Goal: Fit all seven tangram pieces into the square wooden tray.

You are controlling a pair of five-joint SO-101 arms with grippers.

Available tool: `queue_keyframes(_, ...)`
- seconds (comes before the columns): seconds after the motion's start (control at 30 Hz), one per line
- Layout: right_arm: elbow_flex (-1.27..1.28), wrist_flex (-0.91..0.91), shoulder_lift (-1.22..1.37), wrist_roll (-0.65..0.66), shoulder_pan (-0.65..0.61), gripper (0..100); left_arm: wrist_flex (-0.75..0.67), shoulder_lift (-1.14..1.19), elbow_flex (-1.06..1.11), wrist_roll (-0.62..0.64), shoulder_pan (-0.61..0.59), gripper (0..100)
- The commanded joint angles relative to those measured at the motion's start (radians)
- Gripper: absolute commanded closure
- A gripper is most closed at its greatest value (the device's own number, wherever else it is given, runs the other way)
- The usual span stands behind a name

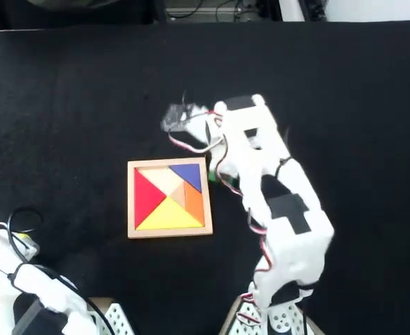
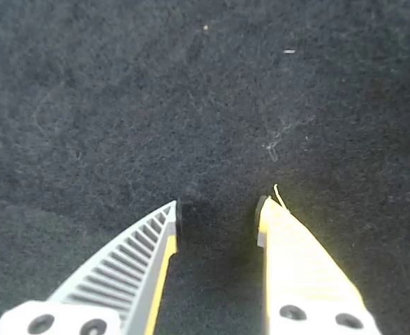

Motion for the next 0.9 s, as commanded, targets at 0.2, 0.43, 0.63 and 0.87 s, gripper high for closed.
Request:
queue_keyframes(0.2, -0.045, -0.038, -0.114, -0.468, -0.236, 98.7, -0.011, -0.020, -0.005, 0.002, 0.013, 80)
queue_keyframes(0.43, -0.045, -0.112, 0.044, -0.657, -0.338, 98.7, -0.011, -0.020, -0.005, -0.002, 0.013, 80)
queue_keyframes(0.63, -0.045, -0.098, 0.064, -0.743, -0.338, 98.7, -0.011, -0.020, -0.005, -0.002, 0.013, 80)
queue_keyframes(0.87, -0.036, -0.086, 0.073, -0.775, -0.347, 98.7, -0.011, -0.020, -0.005, 0.000, 0.013, 80)
